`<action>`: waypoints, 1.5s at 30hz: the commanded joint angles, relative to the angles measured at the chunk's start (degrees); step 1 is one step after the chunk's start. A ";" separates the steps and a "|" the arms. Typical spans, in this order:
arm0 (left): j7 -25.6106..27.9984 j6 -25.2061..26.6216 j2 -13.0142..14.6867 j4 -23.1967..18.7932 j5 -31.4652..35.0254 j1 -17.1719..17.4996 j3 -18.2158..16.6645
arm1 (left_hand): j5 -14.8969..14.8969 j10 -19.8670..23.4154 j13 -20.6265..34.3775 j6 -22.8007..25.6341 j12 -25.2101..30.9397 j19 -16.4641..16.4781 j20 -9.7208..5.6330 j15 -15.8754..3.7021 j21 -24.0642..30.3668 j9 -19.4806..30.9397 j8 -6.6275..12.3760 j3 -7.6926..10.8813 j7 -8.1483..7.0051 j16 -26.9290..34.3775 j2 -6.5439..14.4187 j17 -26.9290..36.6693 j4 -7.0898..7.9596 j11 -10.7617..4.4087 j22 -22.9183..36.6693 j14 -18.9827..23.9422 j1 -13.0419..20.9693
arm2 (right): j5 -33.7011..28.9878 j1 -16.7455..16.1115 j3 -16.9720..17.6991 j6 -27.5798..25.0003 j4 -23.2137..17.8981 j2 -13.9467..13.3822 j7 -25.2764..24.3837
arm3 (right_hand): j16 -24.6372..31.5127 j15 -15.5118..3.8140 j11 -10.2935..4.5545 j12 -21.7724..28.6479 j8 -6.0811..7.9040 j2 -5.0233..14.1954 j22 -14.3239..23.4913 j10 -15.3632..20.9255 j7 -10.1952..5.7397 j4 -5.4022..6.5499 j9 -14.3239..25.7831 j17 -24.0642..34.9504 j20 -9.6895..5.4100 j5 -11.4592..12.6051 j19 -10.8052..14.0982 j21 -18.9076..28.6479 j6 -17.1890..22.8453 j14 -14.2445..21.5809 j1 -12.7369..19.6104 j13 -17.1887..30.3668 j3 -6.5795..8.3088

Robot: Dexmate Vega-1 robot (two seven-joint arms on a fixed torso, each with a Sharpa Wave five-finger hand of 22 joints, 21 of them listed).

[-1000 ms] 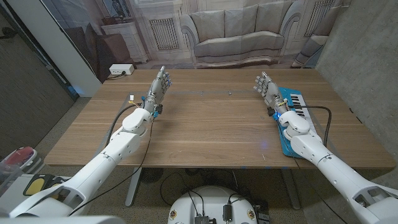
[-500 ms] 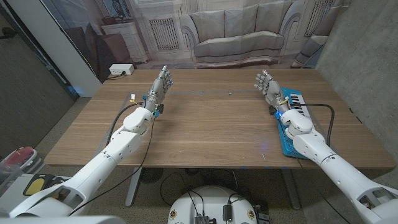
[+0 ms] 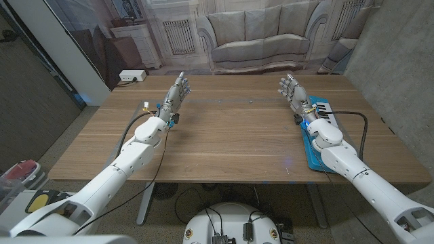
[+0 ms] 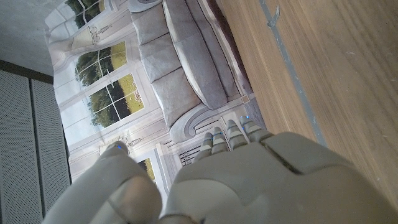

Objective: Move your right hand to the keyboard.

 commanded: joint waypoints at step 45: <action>0.49 -1.81 1.59 -2.70 1.05 2.08 -0.62 | -0.01 0.67 0.22 0.66 0.36 0.04 -0.58 -0.16 -0.04 0.07 0.12 0.17 0.01 0.25 1.09 0.10 -0.80 0.03 0.20 0.63 1.39 | -5.67 -6.75 4.48 -0.79 -11.09 -7.06 -6.50 | 0.13 0.05 0.12 0.40 0.24 0.30 0.12 0.88 -0.07 -0.47 0.22 0.10 -0.22 0.23 1.42 -0.82 0.88 0.99 0.49 0.14 -0.34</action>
